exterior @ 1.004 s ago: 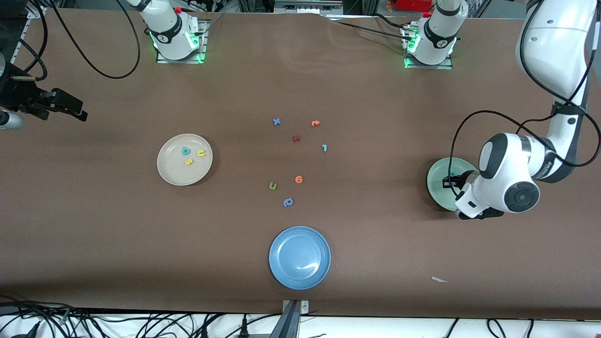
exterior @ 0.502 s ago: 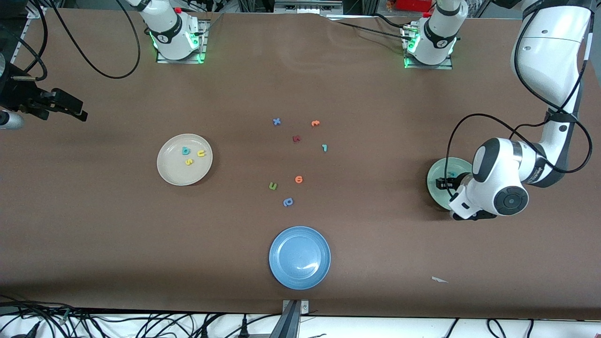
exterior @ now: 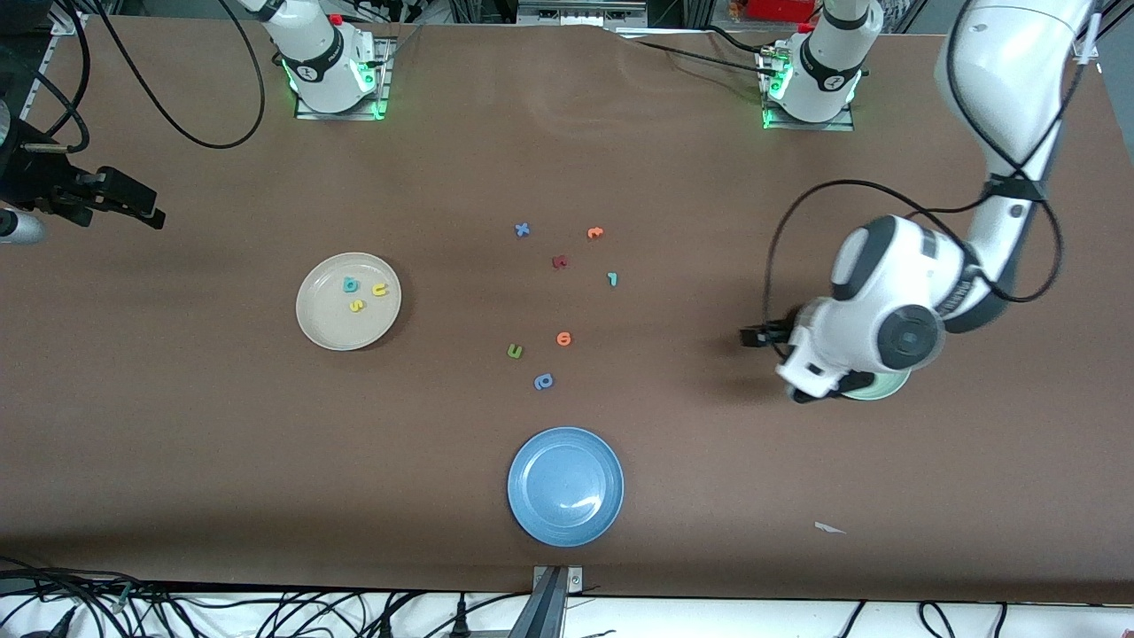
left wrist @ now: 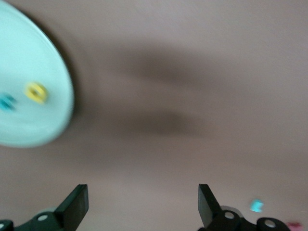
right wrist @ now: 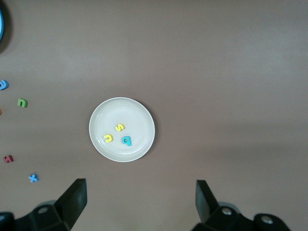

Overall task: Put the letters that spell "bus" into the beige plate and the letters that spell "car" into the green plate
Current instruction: 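Reach the left gripper to a cyan letter among the scattered letters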

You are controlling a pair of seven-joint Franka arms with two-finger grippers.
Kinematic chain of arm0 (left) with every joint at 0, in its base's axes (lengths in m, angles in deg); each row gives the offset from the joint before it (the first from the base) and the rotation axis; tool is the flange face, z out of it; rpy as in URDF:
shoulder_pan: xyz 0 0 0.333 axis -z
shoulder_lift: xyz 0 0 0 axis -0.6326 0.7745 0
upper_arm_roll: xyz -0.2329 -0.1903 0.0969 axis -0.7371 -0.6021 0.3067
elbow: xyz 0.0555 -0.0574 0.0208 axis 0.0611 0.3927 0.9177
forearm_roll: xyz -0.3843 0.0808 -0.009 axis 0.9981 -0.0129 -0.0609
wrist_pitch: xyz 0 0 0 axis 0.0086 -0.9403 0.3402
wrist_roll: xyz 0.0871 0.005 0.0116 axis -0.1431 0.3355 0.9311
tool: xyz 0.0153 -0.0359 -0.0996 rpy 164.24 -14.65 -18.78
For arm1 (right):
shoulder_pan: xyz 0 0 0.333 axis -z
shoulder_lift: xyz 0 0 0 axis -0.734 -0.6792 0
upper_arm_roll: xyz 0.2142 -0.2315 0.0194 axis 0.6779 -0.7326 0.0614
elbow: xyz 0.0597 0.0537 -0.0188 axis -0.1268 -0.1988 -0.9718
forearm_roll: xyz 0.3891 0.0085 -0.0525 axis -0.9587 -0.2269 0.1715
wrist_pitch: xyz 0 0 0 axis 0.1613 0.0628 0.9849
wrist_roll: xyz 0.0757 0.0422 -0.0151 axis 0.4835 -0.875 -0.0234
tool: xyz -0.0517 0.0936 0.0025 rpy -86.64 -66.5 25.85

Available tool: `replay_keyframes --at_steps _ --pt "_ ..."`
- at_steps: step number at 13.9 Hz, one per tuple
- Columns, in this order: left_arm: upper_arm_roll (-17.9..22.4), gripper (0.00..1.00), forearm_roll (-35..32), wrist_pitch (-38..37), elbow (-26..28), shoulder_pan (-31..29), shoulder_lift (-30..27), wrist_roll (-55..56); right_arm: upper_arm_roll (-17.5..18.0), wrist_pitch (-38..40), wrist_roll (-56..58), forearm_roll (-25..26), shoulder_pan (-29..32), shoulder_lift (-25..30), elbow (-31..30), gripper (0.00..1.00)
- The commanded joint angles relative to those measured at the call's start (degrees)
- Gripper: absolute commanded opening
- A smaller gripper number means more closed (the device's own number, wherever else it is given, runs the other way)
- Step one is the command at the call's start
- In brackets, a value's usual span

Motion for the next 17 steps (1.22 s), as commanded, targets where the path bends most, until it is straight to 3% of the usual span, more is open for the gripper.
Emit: replay_keyframes --at_steps 1,3,7,9,12,17 --pt "-0.6 1.0 2.0 6.3 2.9 5.1 0.7 13.6 0.2 0.3 0.8 0.6 0.1 0.9 -0.3 1.0" --pt "-0.6 1.0 1.7 15.9 7.9 8.5 0.9 22.4 0.1 -0.1 0.7 0.7 0.2 0.9 -0.3 1.0" --pt "-0.2 0.97 1.1 23.4 12.8 15.8 2.2 27.8 -0.1 -0.3 0.8 0.7 0.3 0.4 -0.2 1.0" --pt "-0.1 0.96 -2.5 27.6 14.8 18.1 3.5 31.4 -0.2 -0.3 0.7 0.7 0.4 0.3 -0.2 1.0" --pt "-0.3 0.87 -9.5 28.6 14.8 20.0 5.5 36.4 -0.2 -0.3 0.7 0.6 0.6 0.2 -0.2 1.0" --pt "-0.3 0.72 -9.9 30.2 14.8 20.2 6.2 36.4 -0.2 -0.3 0.6 0.6 0.7 0.2 -0.2 1.0"
